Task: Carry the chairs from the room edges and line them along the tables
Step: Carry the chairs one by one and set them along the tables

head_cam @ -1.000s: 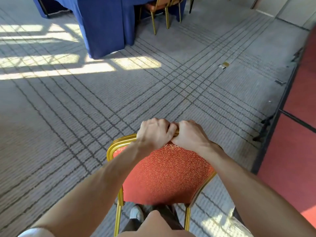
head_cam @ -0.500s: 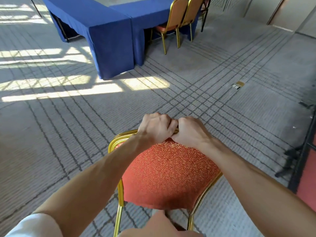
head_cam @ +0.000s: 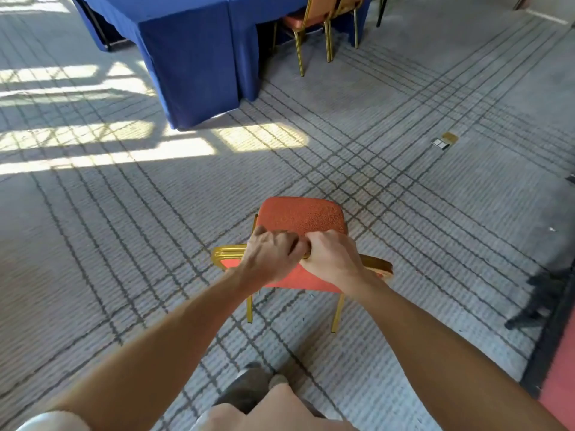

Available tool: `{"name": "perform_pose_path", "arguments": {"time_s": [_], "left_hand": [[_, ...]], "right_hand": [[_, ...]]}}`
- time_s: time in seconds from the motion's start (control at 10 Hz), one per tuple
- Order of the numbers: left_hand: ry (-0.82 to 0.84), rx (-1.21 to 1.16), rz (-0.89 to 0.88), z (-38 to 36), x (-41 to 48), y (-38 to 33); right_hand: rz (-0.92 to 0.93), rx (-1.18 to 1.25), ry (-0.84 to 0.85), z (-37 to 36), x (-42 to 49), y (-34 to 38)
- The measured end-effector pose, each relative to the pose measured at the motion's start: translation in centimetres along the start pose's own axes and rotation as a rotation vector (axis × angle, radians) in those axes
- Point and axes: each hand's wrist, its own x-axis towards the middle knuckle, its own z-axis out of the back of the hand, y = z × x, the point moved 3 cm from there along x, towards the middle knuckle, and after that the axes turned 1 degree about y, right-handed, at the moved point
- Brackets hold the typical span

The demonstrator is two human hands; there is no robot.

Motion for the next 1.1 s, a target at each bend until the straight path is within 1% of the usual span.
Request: {"name": "perform_pose_path", "arguments": {"time_s": [0.1,0.2,0.3,0.4,0.6,0.9,1.0,1.1], "left_hand": [[-0.036,-0.07,-0.016,-0.5,3.2,-1.1],[-0.103,-0.103,-0.042,0.3,7.0,-0.9],[-0.158,-0.09,0.007,1.6,12.0,0.5],[-0.186,-0.071,0.007,3.5,18.9,2.0],[-0.169,-0.094,0.04,7.3,31.6,4.8],[-0.149,-0.133,0.045,9.7,42.7,7.5],[-0.131,-0.135,0.056,9.9,45.6,8.2],[-0.147,-0.118,0.064,9.9,49.0,9.2]], "right_hand": [[-0.088,-0.007,0.0,1.0,2.1,-2.5],[-0.049,0.027,-0.024,2.5,5.2,-4.0],[-0.044,0.051,-0.082,4.3,9.3,-5.5],[-0.029,0.039,-0.088,8.0,15.5,-7.1],[-0.08,0.062,-0.031,15.0,26.7,-9.9],[-0.071,0.068,-0.055,19.8,37.2,-12.5],[-0.068,0.097,-0.041,20.8,39.9,-13.3],[-0.074,0.121,0.006,22.0,43.2,-14.4]]}}
